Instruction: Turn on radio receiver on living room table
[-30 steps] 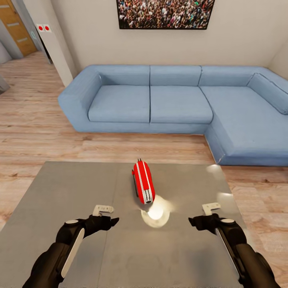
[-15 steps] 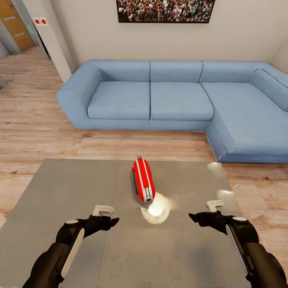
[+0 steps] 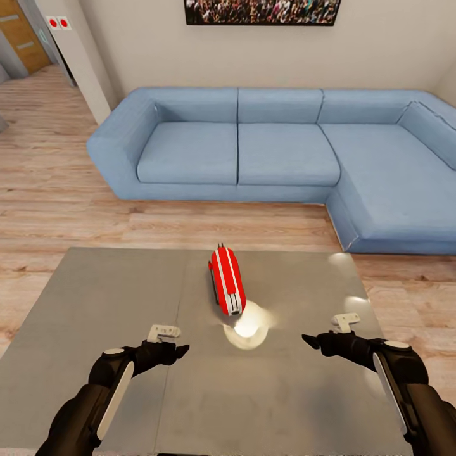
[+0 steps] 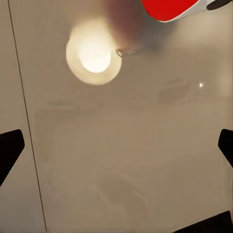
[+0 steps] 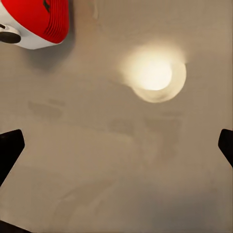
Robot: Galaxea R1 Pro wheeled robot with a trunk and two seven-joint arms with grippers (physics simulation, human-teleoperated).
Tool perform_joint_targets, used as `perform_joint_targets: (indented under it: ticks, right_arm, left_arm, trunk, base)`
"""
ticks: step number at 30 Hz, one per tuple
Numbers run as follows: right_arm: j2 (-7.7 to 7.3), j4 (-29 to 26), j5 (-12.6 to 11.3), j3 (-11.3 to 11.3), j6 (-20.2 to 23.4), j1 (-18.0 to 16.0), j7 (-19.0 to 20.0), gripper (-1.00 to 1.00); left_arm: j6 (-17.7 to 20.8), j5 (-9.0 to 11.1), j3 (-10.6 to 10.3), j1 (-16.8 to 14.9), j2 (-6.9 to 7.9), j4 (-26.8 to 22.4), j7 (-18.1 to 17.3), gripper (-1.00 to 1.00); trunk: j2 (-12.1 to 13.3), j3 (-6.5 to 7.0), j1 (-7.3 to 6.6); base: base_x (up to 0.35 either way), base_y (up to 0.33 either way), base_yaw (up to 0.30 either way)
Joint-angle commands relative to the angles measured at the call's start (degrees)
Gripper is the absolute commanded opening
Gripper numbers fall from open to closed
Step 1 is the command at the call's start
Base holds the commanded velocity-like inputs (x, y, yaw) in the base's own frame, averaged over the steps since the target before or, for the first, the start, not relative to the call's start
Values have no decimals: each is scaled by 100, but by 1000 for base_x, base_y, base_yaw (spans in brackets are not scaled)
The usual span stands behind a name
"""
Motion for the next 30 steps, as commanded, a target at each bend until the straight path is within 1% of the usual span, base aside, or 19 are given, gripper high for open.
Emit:
perform_joint_targets:
  ticks: [1, 30]
  right_arm:
    - [-1, -1, 1, -1, 1, 0, 3, 100]
    - [7, 24, 57, -13, 19, 0, -18, 100]
  left_arm:
    - [0, 1, 0, 0, 2, 0, 0, 100]
    - [0, -6, -1, 0, -3, 9, 8, 100]
  trunk:
    - [0, -10, 0]
    - [0, -282, 0]
  base:
    - [0, 0, 0]
    - [0, 0, 0]
